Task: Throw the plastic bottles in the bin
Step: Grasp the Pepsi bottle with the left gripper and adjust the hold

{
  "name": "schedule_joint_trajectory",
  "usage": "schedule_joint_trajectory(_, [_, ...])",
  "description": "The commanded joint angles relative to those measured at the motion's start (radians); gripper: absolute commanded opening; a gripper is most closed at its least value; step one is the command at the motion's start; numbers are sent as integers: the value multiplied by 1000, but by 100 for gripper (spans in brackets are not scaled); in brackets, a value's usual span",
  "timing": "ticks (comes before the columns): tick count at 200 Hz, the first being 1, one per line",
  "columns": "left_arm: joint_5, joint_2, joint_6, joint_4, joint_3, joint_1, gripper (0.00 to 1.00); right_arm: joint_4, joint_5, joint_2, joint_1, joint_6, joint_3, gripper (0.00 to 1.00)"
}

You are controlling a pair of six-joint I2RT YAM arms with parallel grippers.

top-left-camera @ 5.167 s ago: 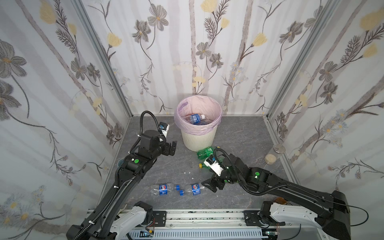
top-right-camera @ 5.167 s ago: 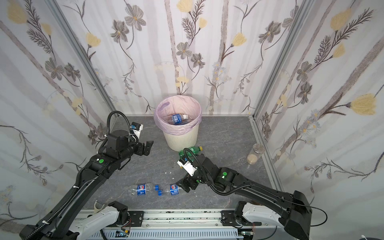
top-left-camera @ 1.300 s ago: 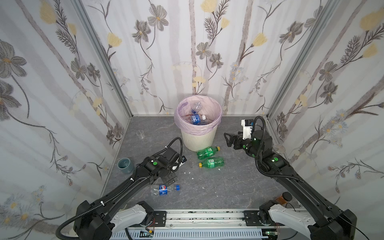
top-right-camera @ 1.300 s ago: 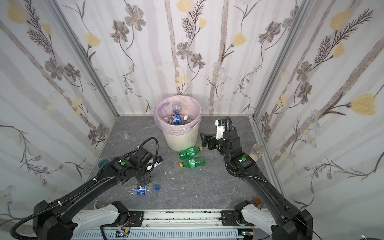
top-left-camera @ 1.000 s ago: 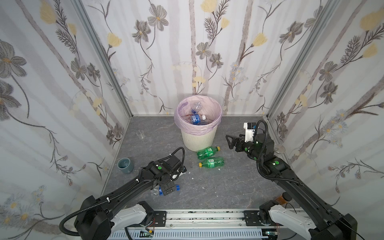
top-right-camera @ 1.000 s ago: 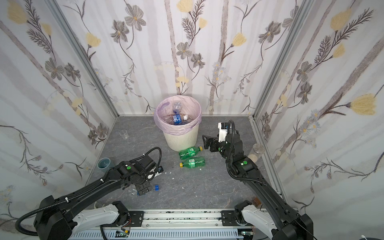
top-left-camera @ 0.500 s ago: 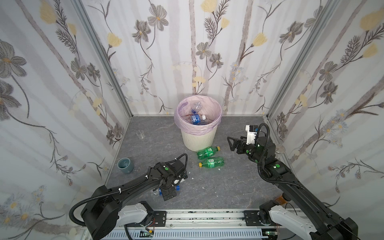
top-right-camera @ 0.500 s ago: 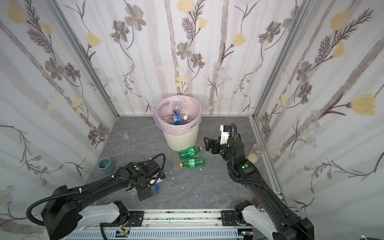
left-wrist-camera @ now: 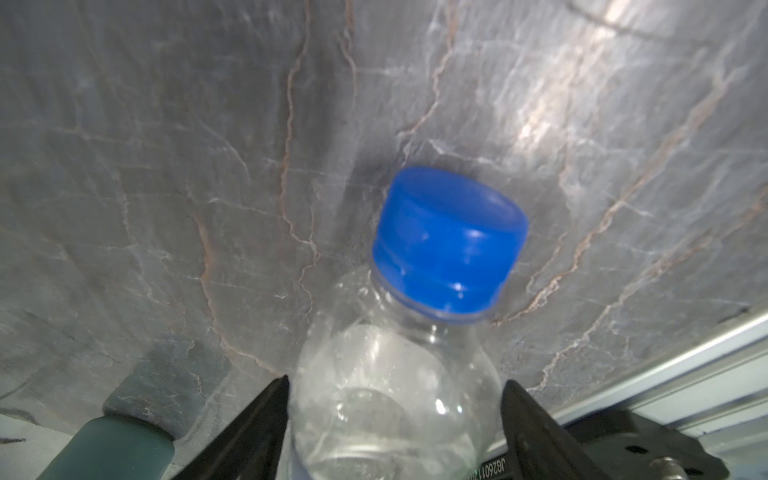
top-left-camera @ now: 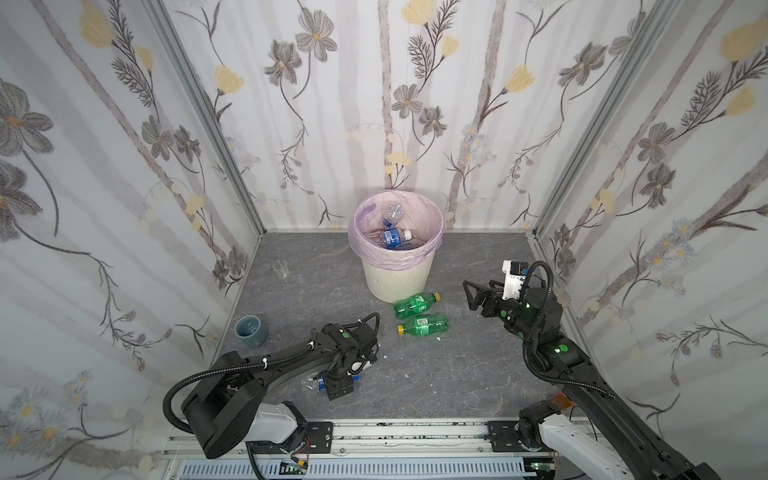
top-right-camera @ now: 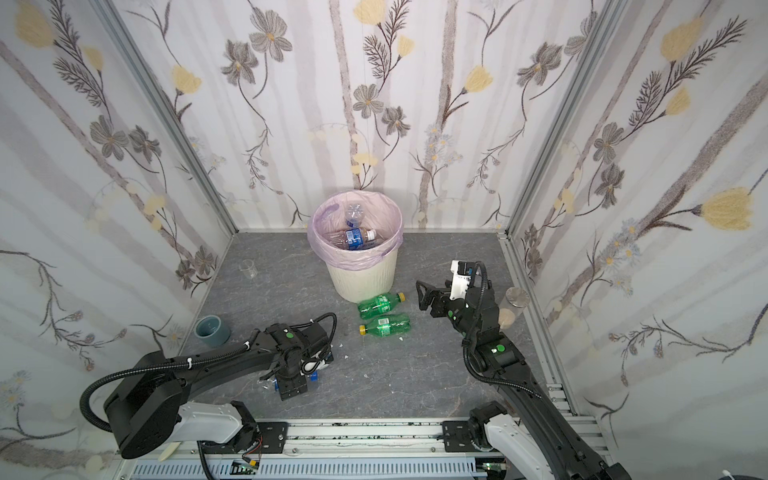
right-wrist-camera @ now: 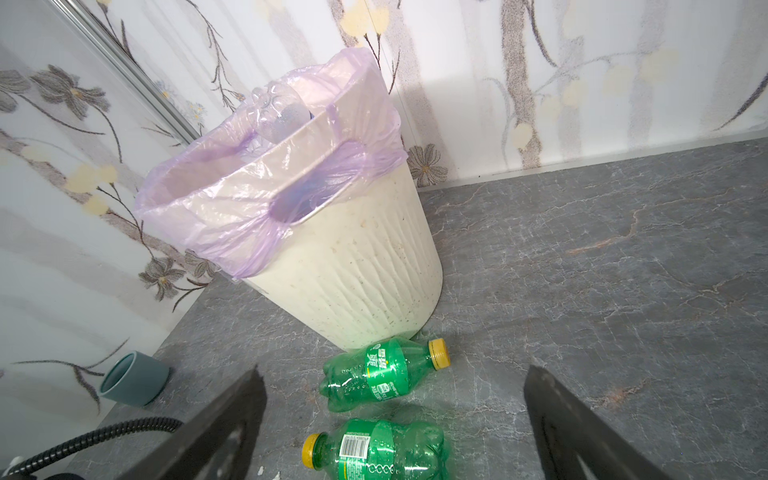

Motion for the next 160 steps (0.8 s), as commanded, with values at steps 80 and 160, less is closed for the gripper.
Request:
schedule_joint_trajectory(80, [-27, 16, -24, 33, 30, -14, 60, 44, -48, -66, -53, -15, -47, 97])
schedule_joint_trajectory(160, [8, 32, -88, 93, 115, -30, 48, 26, -77, -100, -81, -24, -58, 97])
